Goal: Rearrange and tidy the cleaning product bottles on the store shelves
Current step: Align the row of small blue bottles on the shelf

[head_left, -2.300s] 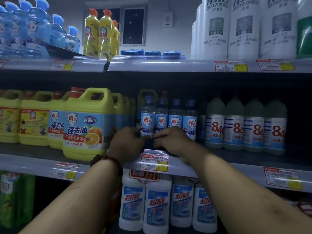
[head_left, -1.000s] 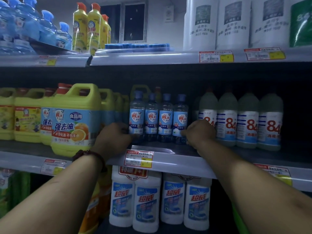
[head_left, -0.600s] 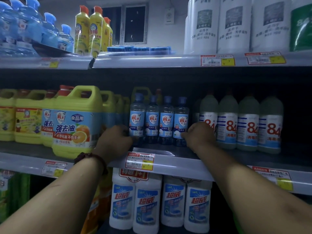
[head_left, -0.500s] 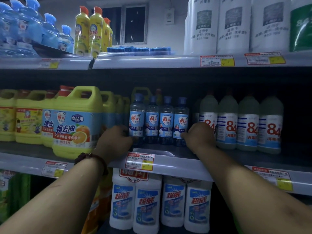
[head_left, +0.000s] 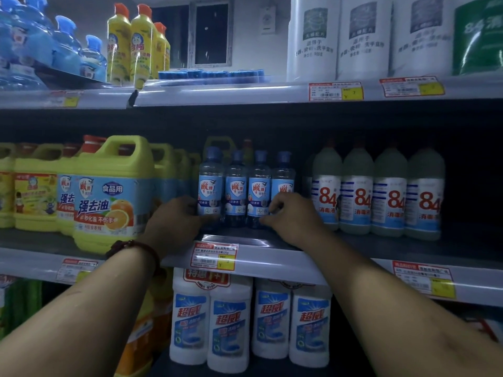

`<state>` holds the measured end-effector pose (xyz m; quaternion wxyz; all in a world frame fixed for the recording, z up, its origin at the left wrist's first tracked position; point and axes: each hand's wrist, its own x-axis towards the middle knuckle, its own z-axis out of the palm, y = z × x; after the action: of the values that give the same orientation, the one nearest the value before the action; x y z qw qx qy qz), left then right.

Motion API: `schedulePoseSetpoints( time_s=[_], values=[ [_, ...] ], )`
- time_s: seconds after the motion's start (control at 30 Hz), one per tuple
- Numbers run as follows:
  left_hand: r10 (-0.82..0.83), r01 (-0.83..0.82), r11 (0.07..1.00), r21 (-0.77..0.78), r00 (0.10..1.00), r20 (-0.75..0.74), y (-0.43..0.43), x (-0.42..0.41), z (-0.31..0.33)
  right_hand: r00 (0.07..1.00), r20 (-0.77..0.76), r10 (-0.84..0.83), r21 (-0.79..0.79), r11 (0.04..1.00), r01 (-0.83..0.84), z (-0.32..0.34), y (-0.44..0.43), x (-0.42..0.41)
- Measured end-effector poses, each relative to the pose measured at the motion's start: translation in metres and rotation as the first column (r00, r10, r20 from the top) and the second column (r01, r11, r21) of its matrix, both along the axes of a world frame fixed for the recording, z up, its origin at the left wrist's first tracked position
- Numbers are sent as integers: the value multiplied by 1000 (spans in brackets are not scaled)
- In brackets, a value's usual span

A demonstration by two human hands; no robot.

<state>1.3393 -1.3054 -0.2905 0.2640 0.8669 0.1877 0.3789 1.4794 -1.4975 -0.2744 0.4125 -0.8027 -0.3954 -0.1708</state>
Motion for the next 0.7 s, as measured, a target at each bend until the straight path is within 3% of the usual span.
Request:
schedulePoseSetpoints(
  time_s=[0.5, 0.63, 0.7],
  values=[
    [37, -37, 998, 41, 999, 6, -5, -1, 0, 999, 49, 5, -16, 1000, -5, -3, 2, 1],
    [81, -109, 985, 136, 978, 193, -28, -12, 1, 996, 88, 15, 36, 999, -18, 2, -3, -7],
    [68, -103, 981, 162, 975, 211, -38, -18, 7, 984, 177, 9, 52, 998, -18, 6, -11, -10]
  ],
)
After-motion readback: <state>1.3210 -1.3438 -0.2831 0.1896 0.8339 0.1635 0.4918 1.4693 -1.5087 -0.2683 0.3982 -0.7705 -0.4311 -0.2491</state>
